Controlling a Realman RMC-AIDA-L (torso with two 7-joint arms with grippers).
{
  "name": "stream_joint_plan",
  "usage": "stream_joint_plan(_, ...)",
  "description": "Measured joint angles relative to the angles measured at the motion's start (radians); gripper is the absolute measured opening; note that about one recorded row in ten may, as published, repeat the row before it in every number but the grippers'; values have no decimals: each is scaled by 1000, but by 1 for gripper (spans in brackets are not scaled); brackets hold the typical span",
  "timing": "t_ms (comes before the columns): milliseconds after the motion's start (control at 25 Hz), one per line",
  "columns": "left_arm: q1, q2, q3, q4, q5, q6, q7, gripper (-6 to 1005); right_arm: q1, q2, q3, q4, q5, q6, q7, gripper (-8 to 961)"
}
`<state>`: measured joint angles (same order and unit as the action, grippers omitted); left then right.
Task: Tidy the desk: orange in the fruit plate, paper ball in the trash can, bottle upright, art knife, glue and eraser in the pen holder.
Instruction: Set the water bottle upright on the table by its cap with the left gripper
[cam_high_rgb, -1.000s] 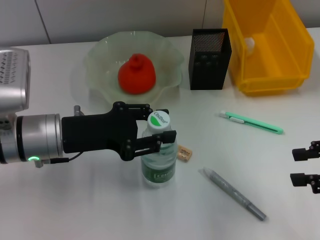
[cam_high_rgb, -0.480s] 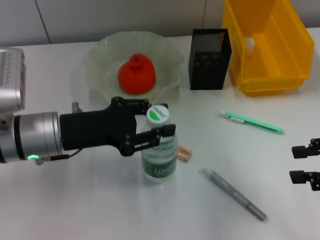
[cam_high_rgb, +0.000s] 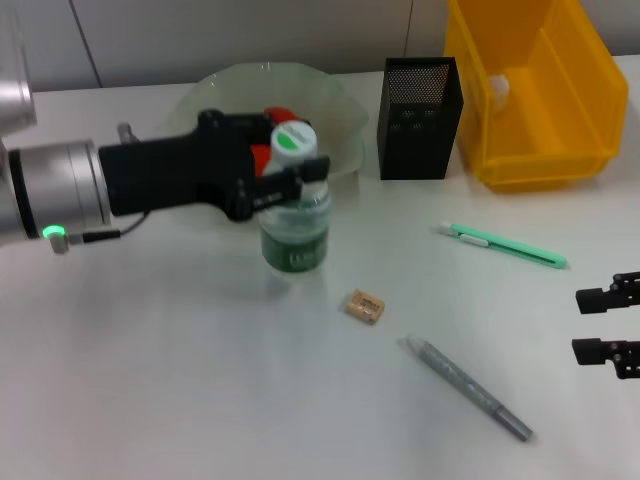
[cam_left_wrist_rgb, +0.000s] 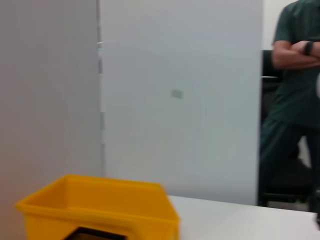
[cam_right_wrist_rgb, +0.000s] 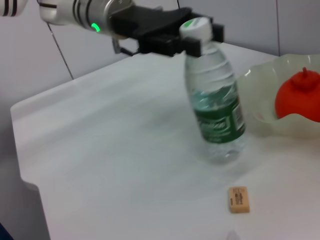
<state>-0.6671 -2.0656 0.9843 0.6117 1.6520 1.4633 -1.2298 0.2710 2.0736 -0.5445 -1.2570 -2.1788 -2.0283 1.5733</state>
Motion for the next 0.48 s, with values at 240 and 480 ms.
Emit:
stream_joint_plan(240, 32, 3, -6, 116, 6, -39, -104, 443, 7, 0, 0, 1, 2, -4, -1, 594)
stream_joint_plan(480, 87, 5, -7, 236, 7, -33, -189, 444, 18, 0, 0, 1, 3, -6, -1, 594)
